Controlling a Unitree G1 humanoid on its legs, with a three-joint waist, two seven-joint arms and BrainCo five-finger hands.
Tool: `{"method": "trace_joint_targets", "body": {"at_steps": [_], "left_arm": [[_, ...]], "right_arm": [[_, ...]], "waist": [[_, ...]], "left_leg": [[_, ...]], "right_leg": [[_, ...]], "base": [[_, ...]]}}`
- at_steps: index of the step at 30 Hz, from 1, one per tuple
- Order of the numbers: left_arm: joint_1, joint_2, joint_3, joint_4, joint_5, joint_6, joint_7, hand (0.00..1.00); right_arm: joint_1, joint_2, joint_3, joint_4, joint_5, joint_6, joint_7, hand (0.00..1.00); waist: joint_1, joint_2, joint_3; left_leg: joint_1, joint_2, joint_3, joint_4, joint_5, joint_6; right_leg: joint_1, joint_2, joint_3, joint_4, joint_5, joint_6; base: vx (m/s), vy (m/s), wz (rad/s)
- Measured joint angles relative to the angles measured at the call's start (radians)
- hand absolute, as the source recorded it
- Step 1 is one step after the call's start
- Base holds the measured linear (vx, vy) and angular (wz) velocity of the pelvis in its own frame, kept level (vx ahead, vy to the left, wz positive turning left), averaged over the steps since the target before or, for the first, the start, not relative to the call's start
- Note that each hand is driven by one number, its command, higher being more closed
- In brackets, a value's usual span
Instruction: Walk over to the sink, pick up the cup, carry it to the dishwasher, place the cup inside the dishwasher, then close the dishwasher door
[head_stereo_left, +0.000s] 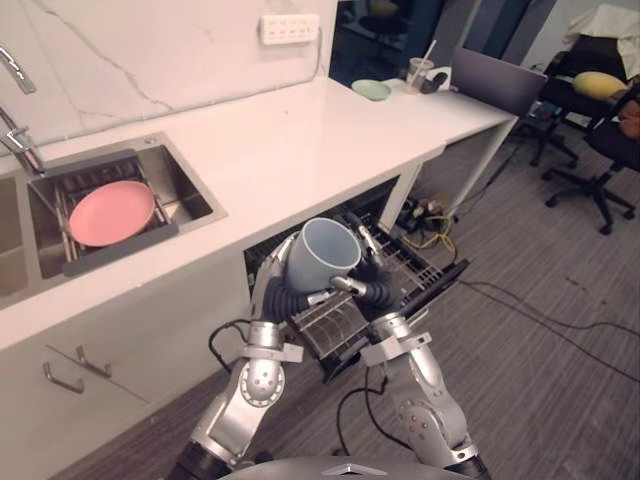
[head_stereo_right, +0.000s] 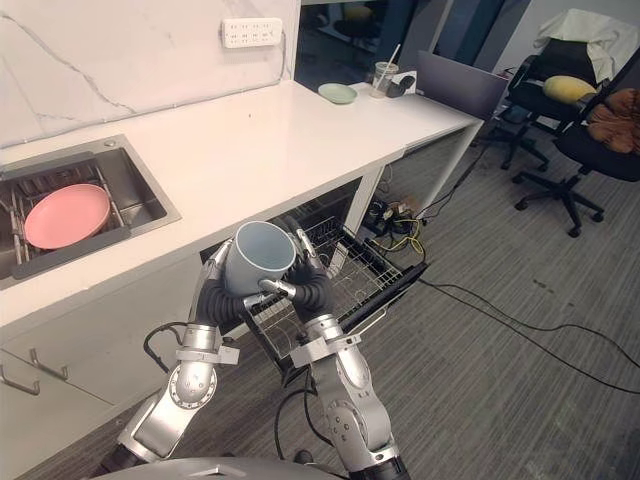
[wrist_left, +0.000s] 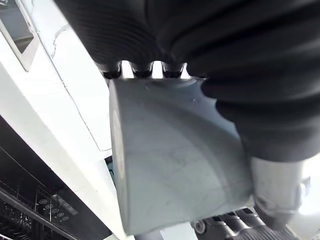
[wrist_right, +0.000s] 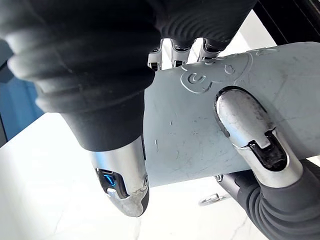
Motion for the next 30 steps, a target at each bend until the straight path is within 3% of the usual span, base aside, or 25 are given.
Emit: {"method": "trace_joint_targets", "body": {"at_steps": [10, 16, 17, 24, 30], "left_arm": [[-0.02, 0.021, 0.0, -0.001, 0.136, 0.012, -0.001, 1.0], [-0.029, 0.023, -0.021, -0.008, 0.159, 0.012, -0.003, 1.0], [-0.029, 0.023, -0.024, -0.01, 0.161, 0.012, -0.003, 1.0], [-0.032, 0.029, -0.026, -0.013, 0.166, 0.017, -0.003, 1.0], [-0.036, 0.031, -0.027, -0.013, 0.166, 0.023, -0.002, 1.0]], "right_arm": [[-0.005, -0.034, 0.0, 0.0, -0.053, 0.025, -0.021, 0.0], [-0.005, -0.042, 0.0, 0.01, -0.084, 0.068, -0.04, 0.0], [-0.005, -0.043, 0.0, 0.015, -0.101, 0.068, -0.041, 1.0], [-0.005, -0.063, 0.003, 0.017, -0.118, 0.077, -0.044, 1.0], [-0.007, -0.064, 0.024, 0.017, -0.116, 0.058, -0.085, 1.0]], "waist": [[0.0, 0.002, -0.001], [-0.001, 0.009, -0.006], [-0.002, 0.012, -0.008], [-0.001, 0.017, -0.013], [-0.003, 0.017, -0.014]], "left_leg": [[-0.001, -0.001, -0.004, 0.0, 0.001, 0.0], [-0.001, -0.001, -0.006, -0.001, 0.002, 0.0], [-0.001, -0.001, -0.006, -0.001, 0.002, 0.0], [-0.001, -0.001, -0.006, -0.001, 0.002, 0.0], [-0.001, -0.002, -0.006, -0.009, 0.008, -0.001]], "right_leg": [[0.001, 0.0, -0.004, -0.003, 0.0, 0.0], [0.002, 0.0, -0.005, -0.004, 0.0, 0.0], [0.002, 0.0, -0.005, -0.005, 0.0, 0.0], [0.004, 0.001, -0.006, -0.008, 0.003, -0.001], [0.001, 0.001, -0.005, -0.009, 0.006, -0.001]], "base": [[0.0, 0.0, 0.0], [0.0, 0.0, 0.0], [0.0, 0.0, 0.0], [0.0, 0.0, 0.0], [0.0, 0.0, 0.0]]}}
